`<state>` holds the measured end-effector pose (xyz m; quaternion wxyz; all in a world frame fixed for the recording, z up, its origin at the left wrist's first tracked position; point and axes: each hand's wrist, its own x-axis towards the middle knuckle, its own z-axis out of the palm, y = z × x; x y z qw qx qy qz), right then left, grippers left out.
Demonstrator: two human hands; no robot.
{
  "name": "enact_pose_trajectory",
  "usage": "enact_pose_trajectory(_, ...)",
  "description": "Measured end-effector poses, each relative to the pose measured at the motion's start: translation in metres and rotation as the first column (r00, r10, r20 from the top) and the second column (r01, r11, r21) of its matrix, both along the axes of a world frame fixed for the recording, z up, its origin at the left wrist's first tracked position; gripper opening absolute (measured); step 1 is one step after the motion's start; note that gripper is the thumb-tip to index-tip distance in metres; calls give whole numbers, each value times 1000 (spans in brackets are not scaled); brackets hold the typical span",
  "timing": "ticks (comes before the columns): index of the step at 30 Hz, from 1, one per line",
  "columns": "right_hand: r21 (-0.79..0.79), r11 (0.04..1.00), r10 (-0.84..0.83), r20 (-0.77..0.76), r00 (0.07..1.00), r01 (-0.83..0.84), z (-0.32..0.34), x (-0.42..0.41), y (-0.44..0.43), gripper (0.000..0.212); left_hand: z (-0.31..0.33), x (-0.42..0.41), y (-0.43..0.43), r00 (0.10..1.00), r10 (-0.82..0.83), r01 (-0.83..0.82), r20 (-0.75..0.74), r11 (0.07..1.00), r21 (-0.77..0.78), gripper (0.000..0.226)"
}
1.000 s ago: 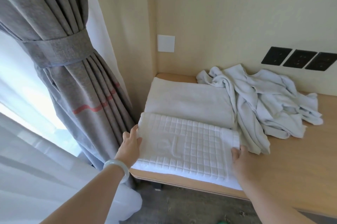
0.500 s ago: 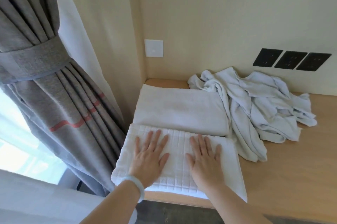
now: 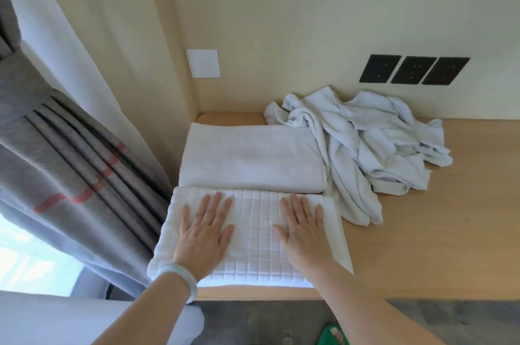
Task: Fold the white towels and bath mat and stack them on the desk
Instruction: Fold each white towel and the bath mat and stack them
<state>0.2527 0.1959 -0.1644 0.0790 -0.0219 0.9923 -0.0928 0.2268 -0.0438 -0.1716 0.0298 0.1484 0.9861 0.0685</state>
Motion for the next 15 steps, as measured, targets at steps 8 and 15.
enact_pose_trajectory(8,-188,963,-185,51,981,191,36,-8,71,105,23,-17,78,995,-85,87,43,994,-71,61)
enact_pose_trajectory(15,-191,934,-308,-1,951,302,62,-60,201,131,44,-63,215,983,-183,183,12,982,-47,62)
